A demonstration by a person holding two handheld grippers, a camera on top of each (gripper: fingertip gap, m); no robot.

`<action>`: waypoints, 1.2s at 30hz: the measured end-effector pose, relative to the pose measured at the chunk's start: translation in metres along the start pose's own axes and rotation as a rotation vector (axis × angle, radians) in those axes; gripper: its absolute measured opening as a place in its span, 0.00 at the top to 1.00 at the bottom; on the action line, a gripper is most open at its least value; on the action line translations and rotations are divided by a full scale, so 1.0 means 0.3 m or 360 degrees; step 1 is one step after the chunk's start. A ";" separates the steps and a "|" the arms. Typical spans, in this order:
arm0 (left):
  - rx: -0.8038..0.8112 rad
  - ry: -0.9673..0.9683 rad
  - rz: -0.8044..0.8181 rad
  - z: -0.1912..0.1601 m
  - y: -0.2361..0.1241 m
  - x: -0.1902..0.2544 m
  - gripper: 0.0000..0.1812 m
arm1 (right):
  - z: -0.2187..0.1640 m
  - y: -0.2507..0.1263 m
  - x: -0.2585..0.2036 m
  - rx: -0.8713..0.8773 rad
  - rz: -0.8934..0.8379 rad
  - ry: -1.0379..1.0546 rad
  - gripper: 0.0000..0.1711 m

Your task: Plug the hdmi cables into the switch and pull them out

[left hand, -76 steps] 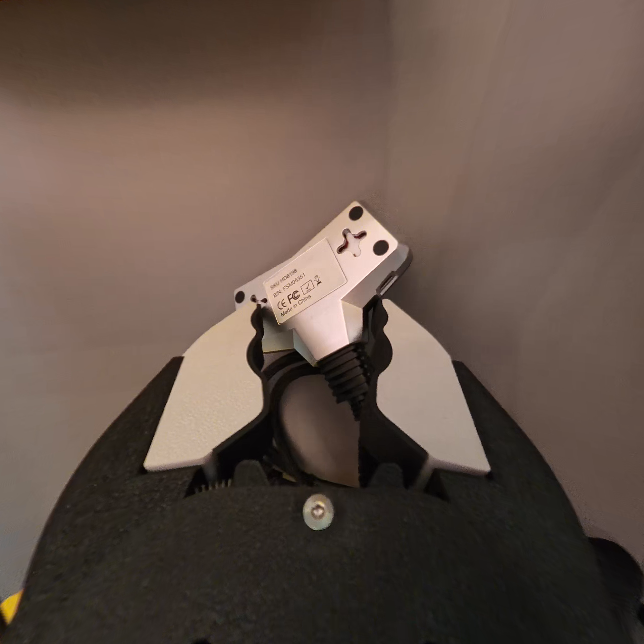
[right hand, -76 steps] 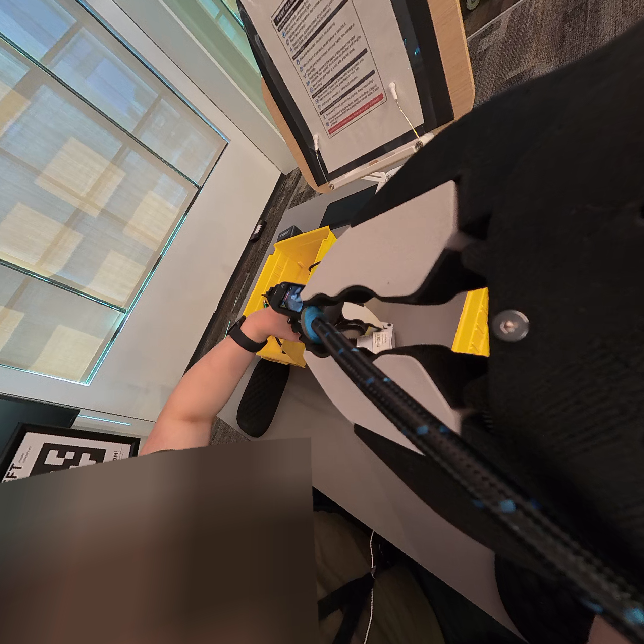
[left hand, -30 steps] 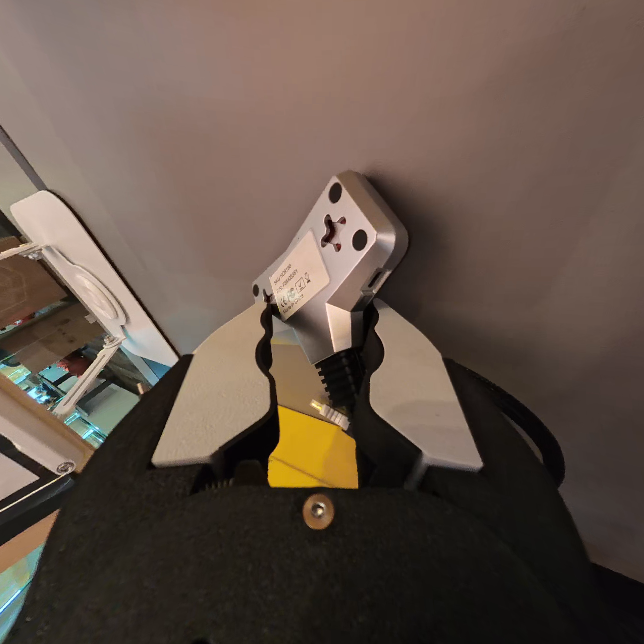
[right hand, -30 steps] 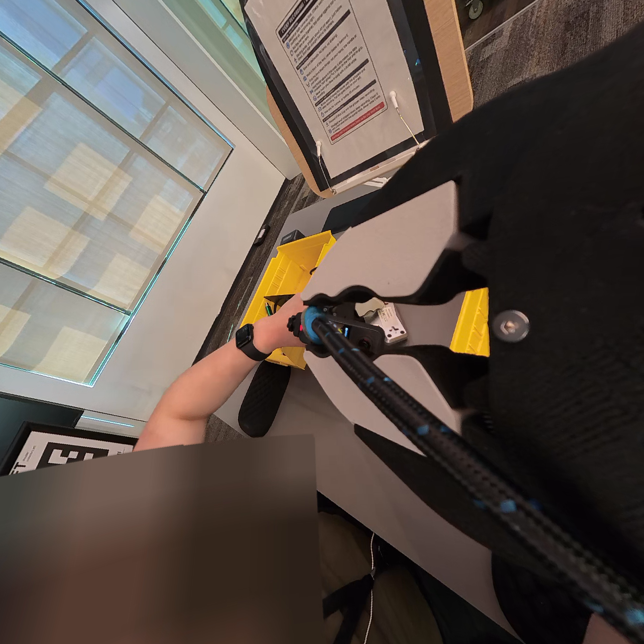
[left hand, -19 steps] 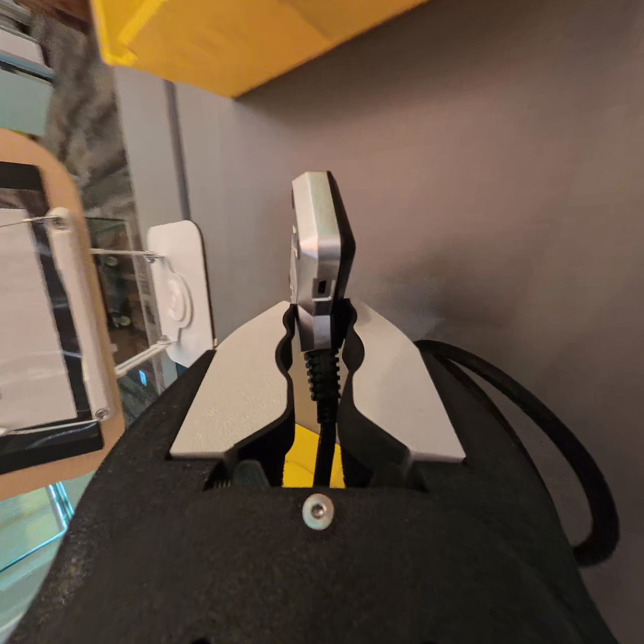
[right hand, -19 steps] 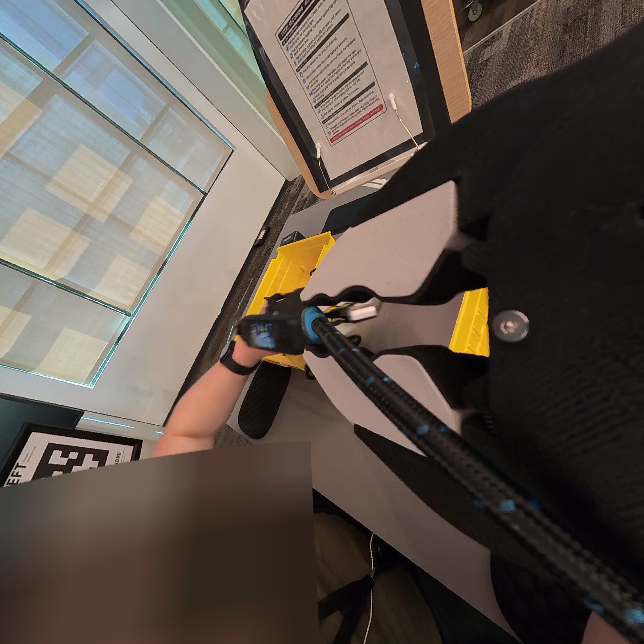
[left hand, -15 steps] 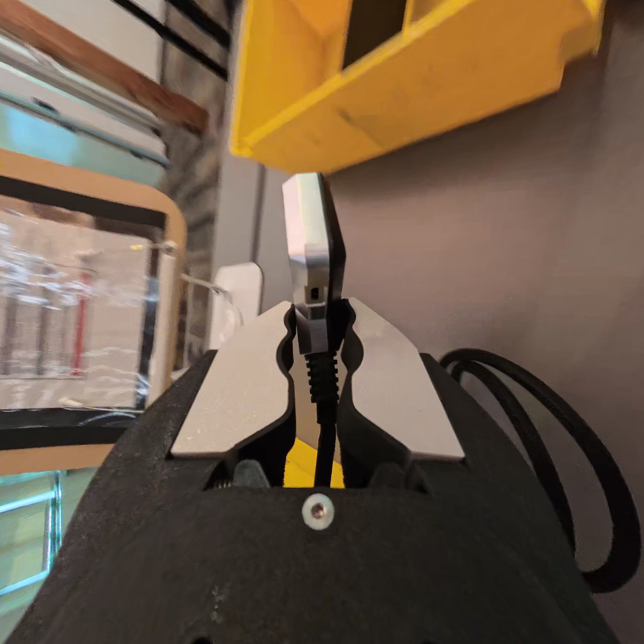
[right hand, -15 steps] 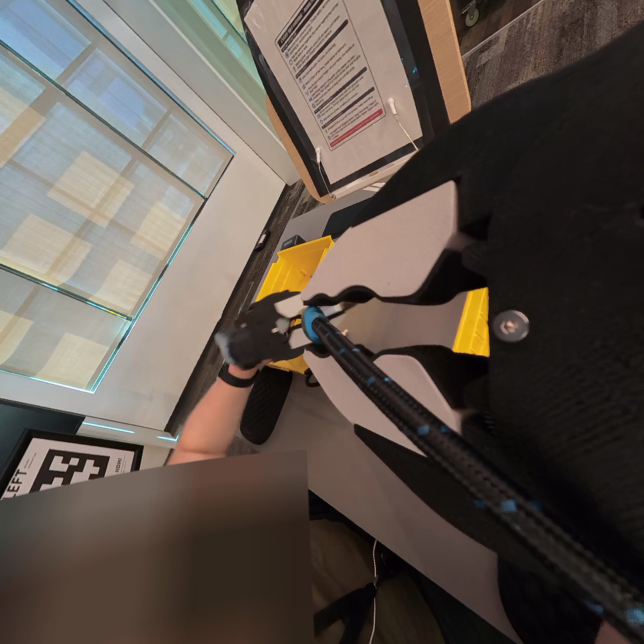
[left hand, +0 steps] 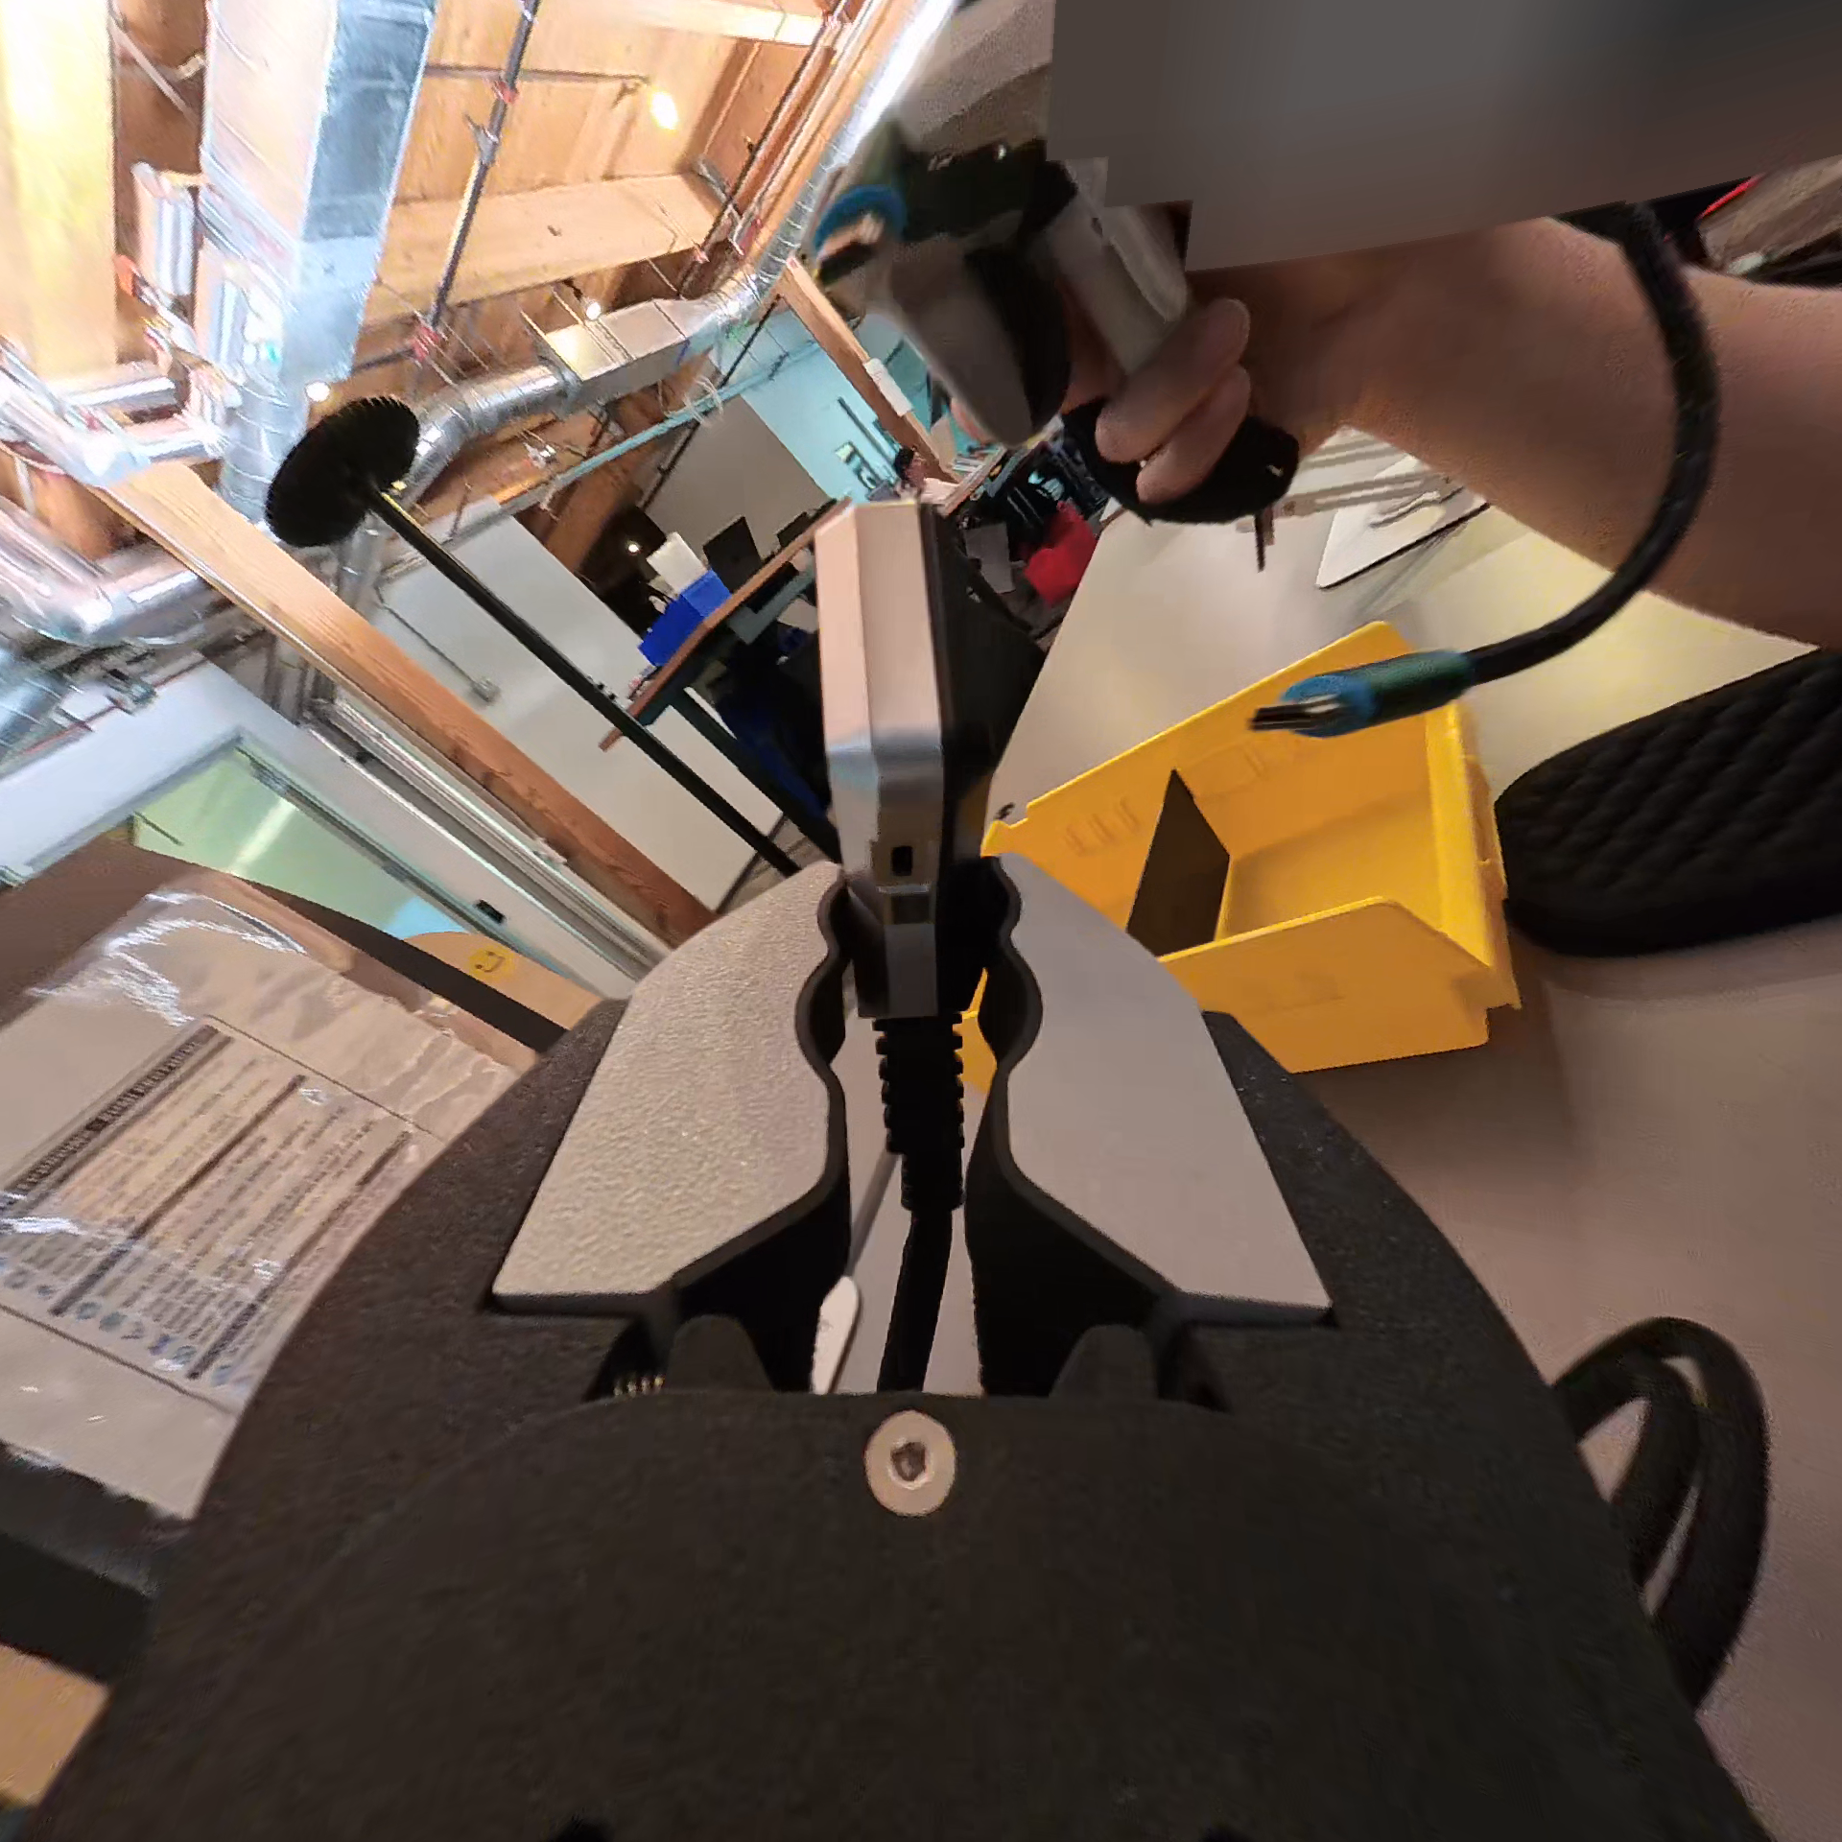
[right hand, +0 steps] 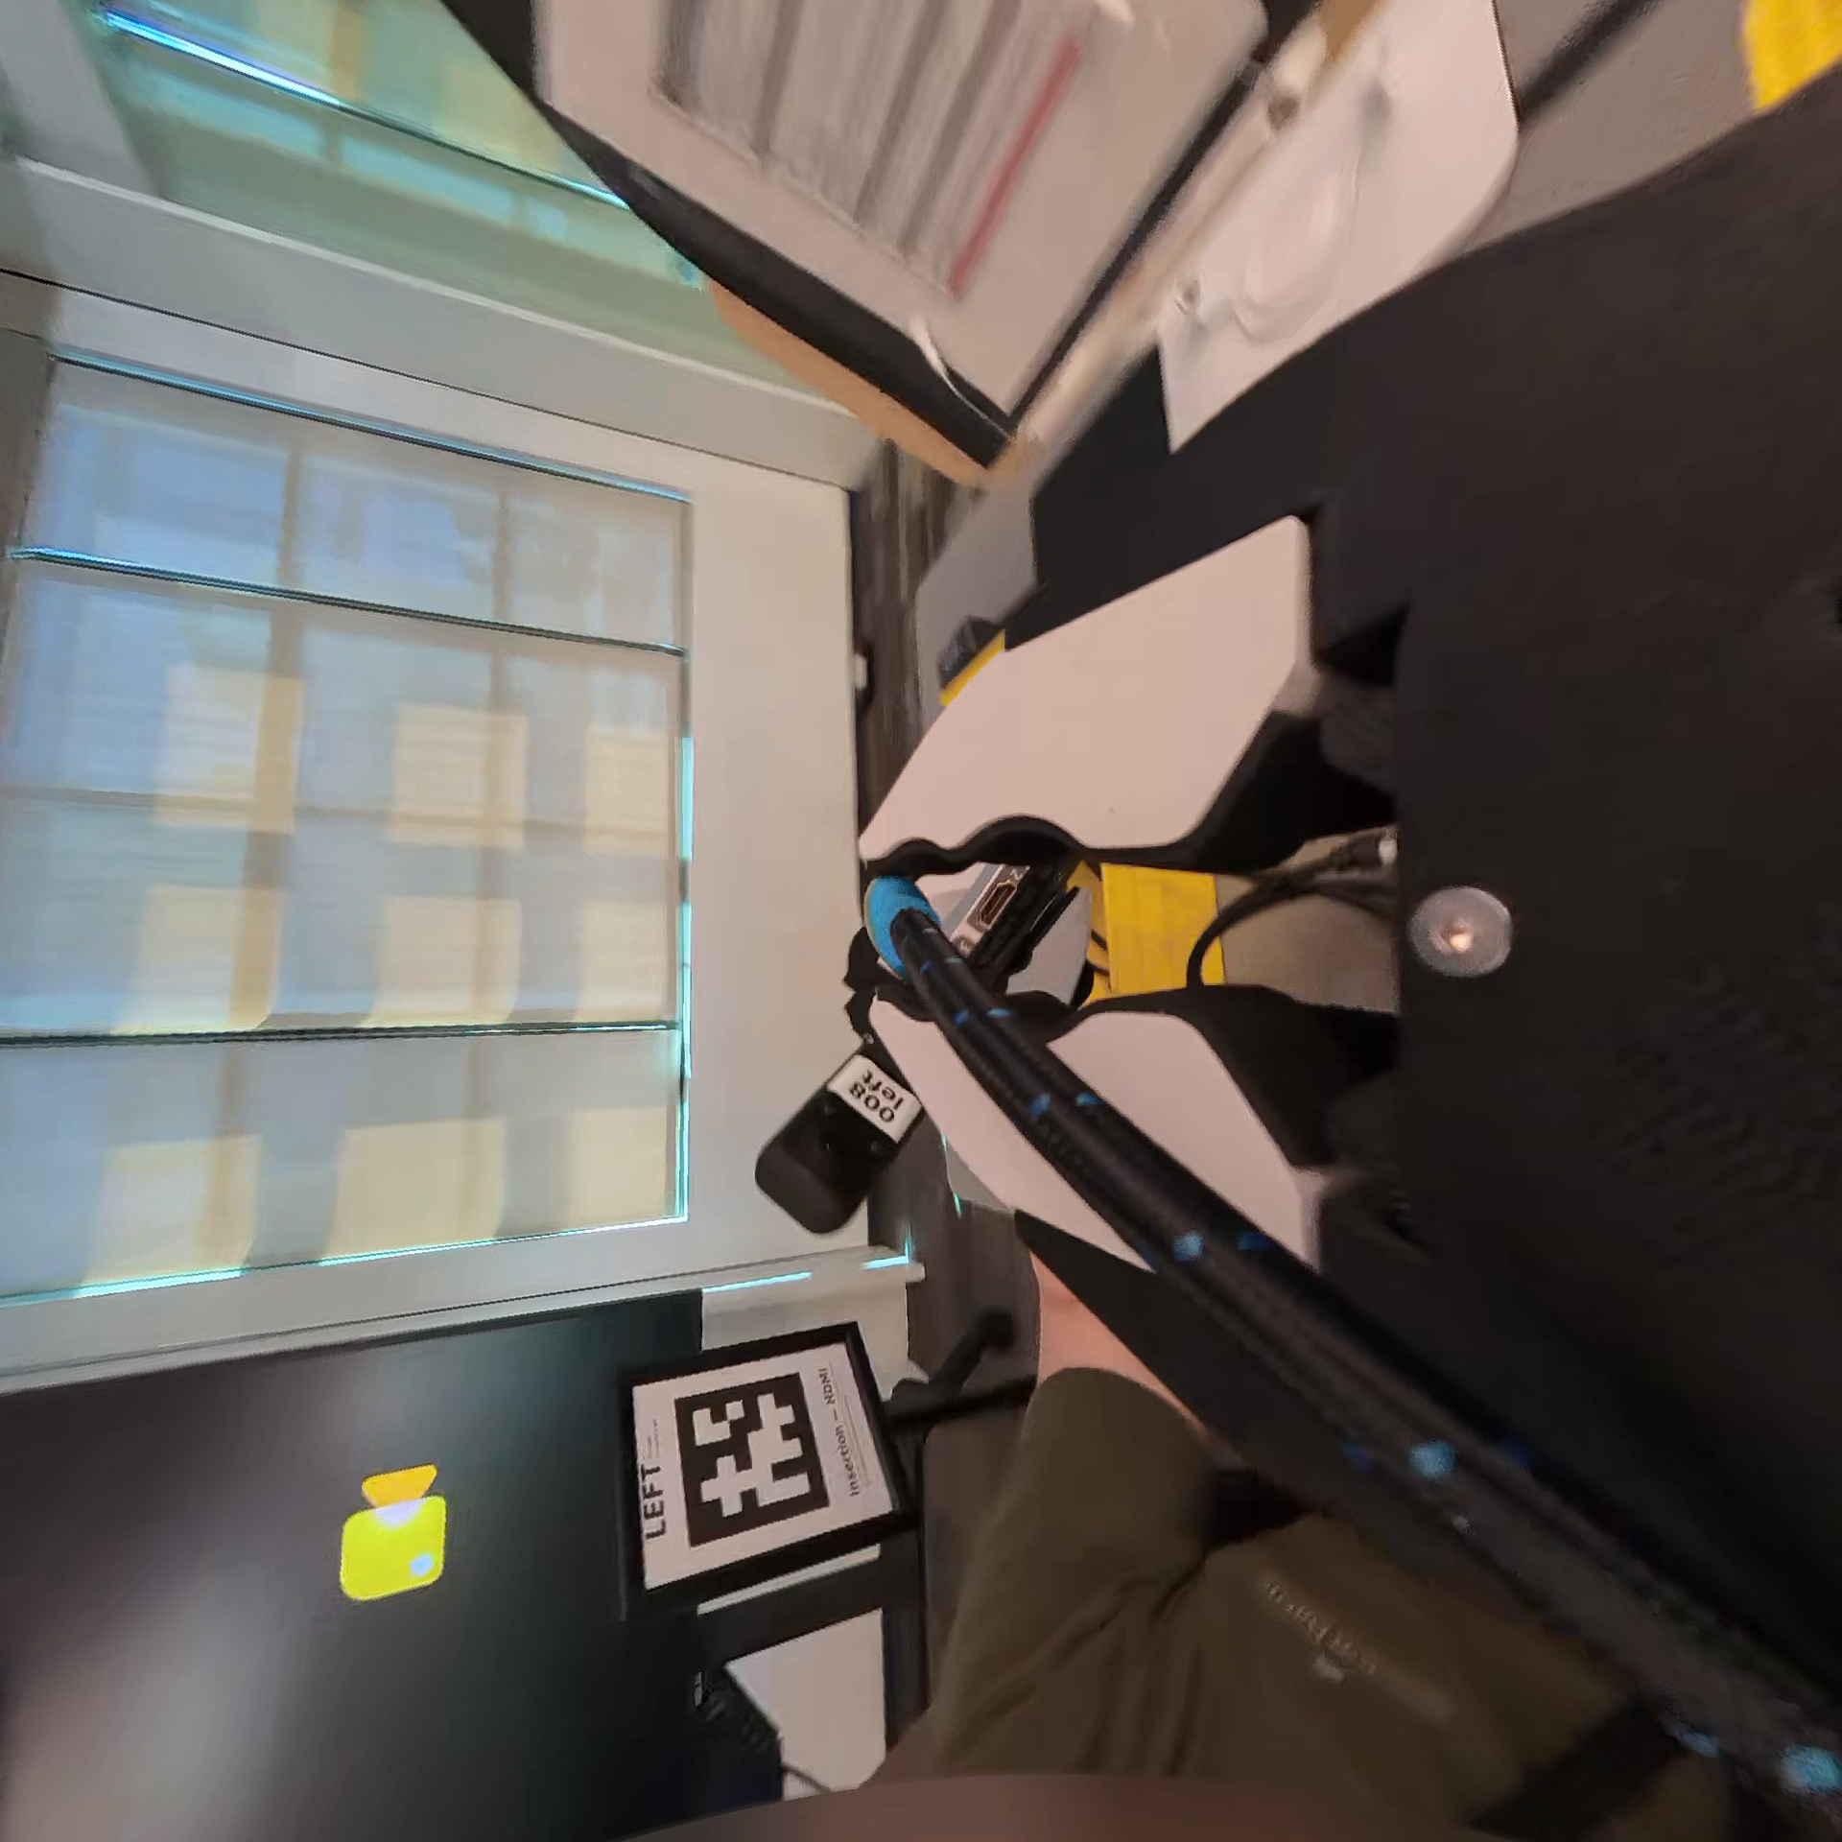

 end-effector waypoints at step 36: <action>-0.0199 0.0715 0.0517 -0.055 -0.051 0.015 0.88 | -0.208 0.182 0.049 -0.0110 -0.0108 0.0520 0.88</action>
Point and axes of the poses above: each gripper's, where its closed fingertips meet, y out along the fingers, z out of its top, x = y × z across the jaws, the point moved 8 cm from there along -y, back along the fingers, and after that the axes turned 2 degrees about x, right-handed, at the moved point
